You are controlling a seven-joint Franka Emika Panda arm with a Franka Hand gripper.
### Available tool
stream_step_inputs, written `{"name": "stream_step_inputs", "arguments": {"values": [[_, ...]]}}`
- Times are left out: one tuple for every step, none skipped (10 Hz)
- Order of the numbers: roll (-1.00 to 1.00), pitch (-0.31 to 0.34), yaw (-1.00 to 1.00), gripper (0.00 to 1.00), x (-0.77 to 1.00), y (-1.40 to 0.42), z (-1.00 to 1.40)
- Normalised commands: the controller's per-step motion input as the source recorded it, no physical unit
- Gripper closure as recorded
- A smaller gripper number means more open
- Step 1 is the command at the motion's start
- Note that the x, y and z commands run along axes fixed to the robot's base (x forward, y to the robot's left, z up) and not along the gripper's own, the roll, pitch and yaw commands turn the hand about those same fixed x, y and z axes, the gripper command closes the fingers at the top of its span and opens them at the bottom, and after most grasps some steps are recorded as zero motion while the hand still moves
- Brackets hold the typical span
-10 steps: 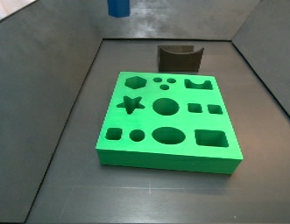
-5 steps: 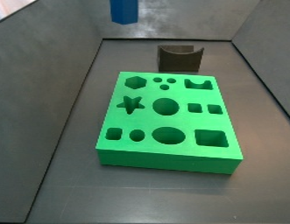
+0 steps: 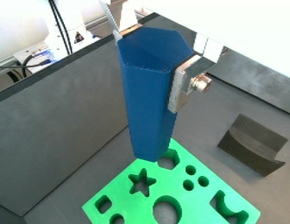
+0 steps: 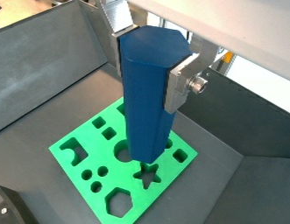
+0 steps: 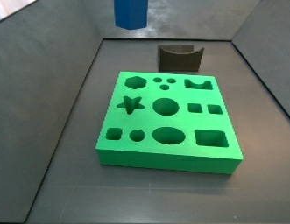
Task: Pick up the hexagon object. Move up. Move to above the board. Insert the hexagon object.
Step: Insert the hexagon object.
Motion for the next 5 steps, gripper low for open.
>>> {"name": "stream_step_inputs", "arguments": {"values": [[0.0,0.0,0.0,1.0,0.0,0.0,-0.05],[0.0,0.0,-0.02,1.0,0.0,0.0,-0.05],[0.0,0.0,-0.07,1.0,0.0,0.05,-0.07],[0.0,0.0,-0.09,1.0,0.0,0.09,-0.11],[0.0,-0.009,-0.1,1.0,0.0,0.11,-0.21]]}}
